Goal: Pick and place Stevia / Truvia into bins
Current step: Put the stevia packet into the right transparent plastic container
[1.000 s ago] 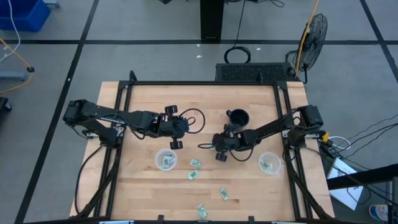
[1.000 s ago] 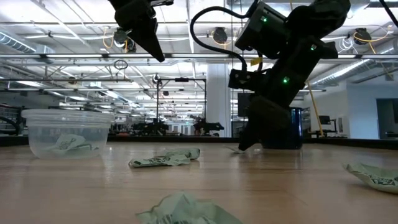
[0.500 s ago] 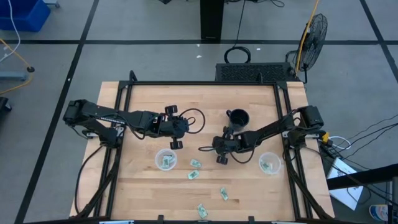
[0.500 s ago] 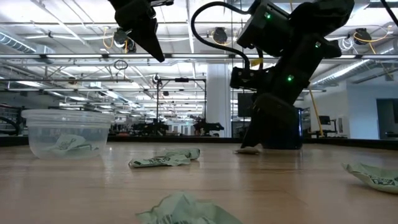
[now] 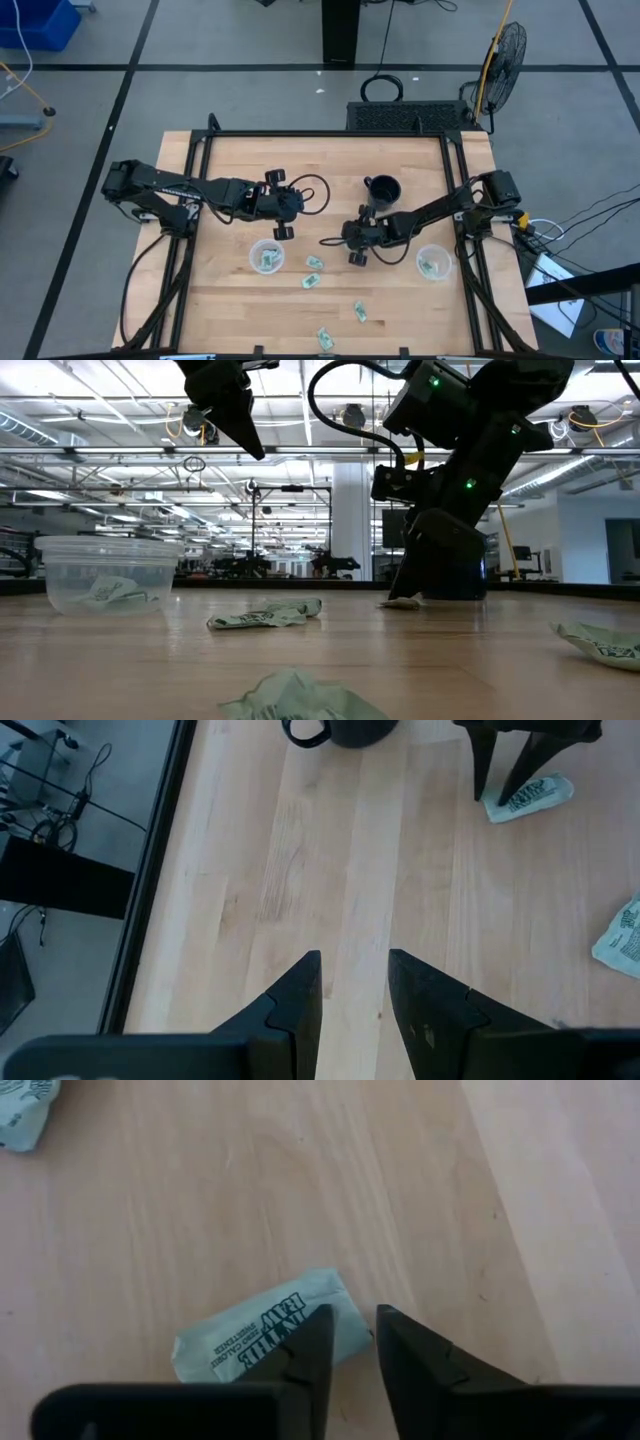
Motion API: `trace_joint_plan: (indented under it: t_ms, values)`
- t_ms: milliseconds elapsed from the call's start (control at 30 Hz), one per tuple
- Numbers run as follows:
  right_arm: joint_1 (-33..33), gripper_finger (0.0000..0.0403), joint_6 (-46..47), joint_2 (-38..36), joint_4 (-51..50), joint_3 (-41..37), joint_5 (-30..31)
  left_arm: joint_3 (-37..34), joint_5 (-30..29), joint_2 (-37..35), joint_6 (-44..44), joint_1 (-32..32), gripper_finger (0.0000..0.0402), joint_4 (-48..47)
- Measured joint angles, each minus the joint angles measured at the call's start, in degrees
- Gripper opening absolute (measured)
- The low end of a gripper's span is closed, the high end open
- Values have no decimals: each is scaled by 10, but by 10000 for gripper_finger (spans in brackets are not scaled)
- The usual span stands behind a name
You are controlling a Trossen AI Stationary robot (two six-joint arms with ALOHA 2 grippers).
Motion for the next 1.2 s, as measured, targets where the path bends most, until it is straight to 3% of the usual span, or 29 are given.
trace_joint_plan:
  t_ms: [267,633,900,1033,1200]
  values:
    - [0,93,71,-21,-28,0,-2,0,0,0,0,0,124,0]
    - [0,17,93,-10,-25,-10,-38,0,0,0,0,0,124,3]
    - [0,1,87,-12,-30,-12,28,0,0,0,0,0,124,3]
    - [8,0,79,-40,-35,-13,29,0,0,0,0,0,124,3]
    - [40,0,90,-130,-55,-13,28,0,-1,0,0,0,124,3]
